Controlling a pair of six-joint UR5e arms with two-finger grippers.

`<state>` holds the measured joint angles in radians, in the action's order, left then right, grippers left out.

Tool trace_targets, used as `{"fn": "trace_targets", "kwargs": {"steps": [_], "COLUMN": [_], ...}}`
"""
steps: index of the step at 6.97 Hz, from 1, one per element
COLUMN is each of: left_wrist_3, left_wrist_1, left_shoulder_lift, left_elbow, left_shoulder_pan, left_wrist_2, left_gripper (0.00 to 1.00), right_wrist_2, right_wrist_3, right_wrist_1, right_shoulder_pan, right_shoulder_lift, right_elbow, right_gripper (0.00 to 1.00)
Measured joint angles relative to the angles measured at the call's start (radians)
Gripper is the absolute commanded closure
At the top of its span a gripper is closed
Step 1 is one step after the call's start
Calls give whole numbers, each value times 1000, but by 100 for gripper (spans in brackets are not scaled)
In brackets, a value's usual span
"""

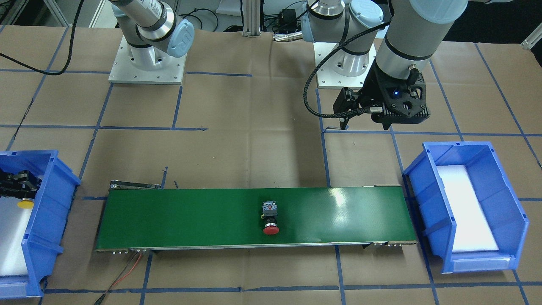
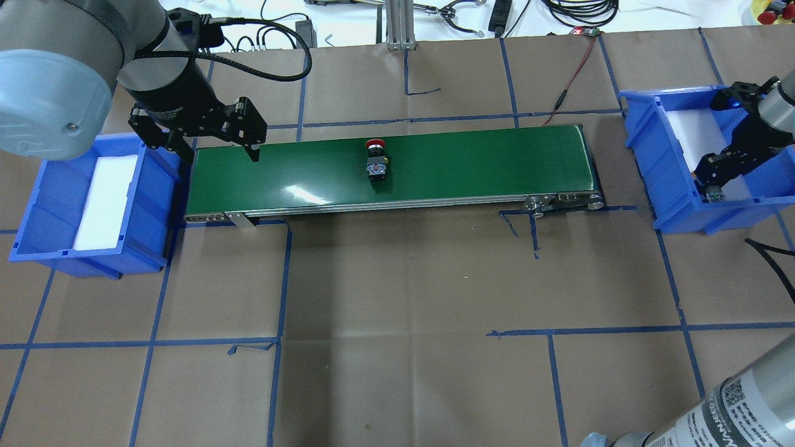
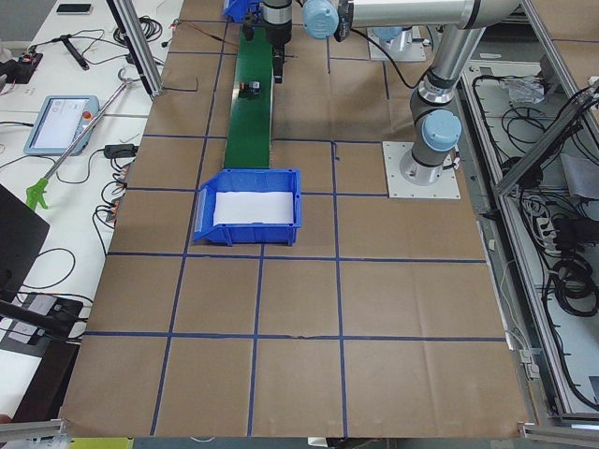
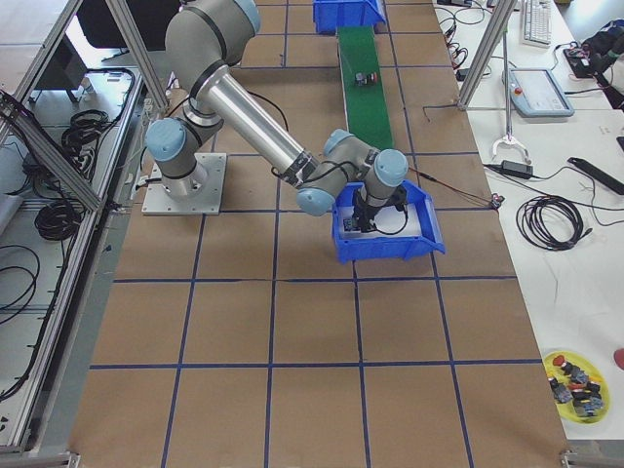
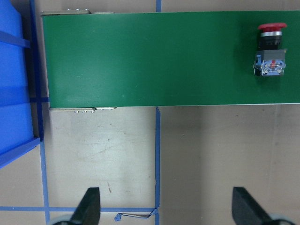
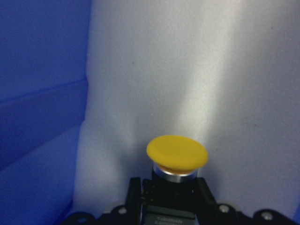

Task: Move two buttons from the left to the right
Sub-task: 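Release the yellow button in the bin and raise the right gripper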

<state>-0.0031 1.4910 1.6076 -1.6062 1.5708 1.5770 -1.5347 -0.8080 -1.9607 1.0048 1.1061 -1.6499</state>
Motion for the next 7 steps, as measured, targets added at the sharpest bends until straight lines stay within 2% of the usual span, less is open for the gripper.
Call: {"fn": "trace_targets", "kwargs": {"steps": [4,7], "left_wrist_3": [0,0], "left_wrist_1": [0,-1], "left_shoulder_lift": [0,0], "left_elbow": [0,0], "left_shoulder_pan": [0,0], "left_wrist_2": [0,-1], "left_gripper": [0,0], "right_wrist_2": [5,5], "right_wrist_3": [21,111], "right_wrist_1": [9,77], "right_shoulder_pan": [4,42], "right_shoulder_lift": [28,142], "right_elbow": [32,152], "right_gripper": [0,0]}}
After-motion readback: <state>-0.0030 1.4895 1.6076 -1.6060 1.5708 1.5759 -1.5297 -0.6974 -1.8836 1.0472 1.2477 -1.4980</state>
